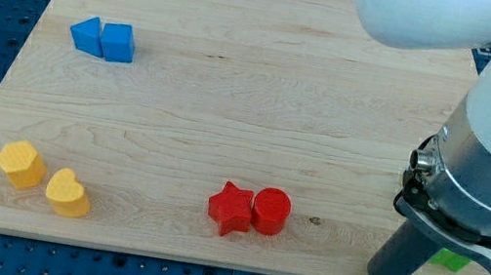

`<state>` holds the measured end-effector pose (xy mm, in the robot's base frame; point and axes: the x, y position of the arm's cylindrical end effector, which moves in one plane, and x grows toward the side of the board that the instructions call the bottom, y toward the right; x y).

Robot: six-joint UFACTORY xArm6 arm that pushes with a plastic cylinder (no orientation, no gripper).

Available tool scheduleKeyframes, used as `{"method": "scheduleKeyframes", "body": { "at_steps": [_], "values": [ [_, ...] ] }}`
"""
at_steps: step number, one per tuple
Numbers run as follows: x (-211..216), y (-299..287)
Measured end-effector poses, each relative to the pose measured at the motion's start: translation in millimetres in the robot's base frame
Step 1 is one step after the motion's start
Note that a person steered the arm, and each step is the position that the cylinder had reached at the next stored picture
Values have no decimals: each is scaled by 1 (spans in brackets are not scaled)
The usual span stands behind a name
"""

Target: Push the green star to the left of the green circle

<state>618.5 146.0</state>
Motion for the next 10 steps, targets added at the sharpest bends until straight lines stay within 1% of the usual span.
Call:
{"method": "scheduleKeyframes", "body": {
  "at_steps": [1, 2, 4, 5, 8, 9, 10],
  "values": [
    [0, 7],
    [0, 64],
    [-5, 86],
    [-17, 110],
    [-17, 106],
    [-21, 101],
    [-35, 81]
  ]
}}
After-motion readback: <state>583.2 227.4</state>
